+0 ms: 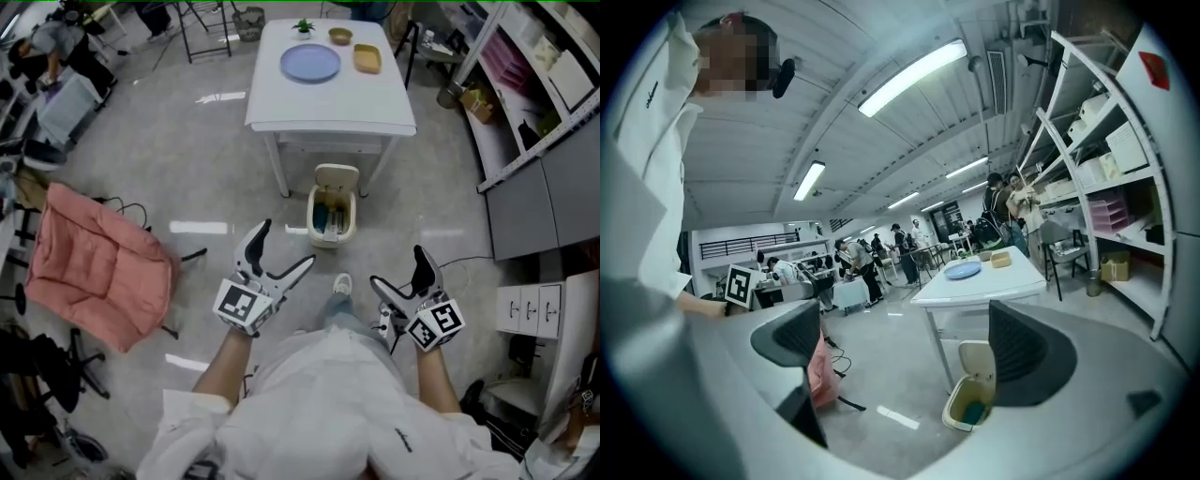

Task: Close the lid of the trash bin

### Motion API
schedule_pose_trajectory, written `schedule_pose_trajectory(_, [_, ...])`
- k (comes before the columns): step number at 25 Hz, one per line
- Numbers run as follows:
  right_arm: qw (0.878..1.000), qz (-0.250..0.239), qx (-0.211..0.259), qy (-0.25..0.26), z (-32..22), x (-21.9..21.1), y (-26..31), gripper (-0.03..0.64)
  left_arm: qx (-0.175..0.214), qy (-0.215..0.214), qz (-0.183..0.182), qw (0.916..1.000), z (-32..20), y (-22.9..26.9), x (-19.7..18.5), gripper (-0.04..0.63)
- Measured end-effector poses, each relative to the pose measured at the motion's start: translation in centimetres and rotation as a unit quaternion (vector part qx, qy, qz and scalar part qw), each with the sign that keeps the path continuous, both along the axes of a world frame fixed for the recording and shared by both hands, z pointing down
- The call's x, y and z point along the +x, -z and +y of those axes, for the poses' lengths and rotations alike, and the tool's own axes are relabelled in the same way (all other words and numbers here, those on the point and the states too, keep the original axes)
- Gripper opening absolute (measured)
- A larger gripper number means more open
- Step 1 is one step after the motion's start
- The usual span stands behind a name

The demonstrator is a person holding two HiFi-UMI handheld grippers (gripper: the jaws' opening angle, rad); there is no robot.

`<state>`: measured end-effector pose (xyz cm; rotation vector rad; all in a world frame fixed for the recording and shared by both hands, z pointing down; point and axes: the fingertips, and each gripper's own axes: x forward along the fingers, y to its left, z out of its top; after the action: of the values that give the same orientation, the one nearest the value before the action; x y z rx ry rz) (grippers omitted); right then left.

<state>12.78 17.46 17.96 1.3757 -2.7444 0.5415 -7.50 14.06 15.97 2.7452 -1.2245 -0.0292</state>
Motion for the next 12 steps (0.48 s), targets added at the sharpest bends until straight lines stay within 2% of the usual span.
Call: schedule_pose_trajectory(12, [0.998,0.003,-0.003,0.059,-11.7,3.1,-1.2,0.569,-0.031,0.020,-0.030,0.9989,-10.3,-2.2,4.9,0.446])
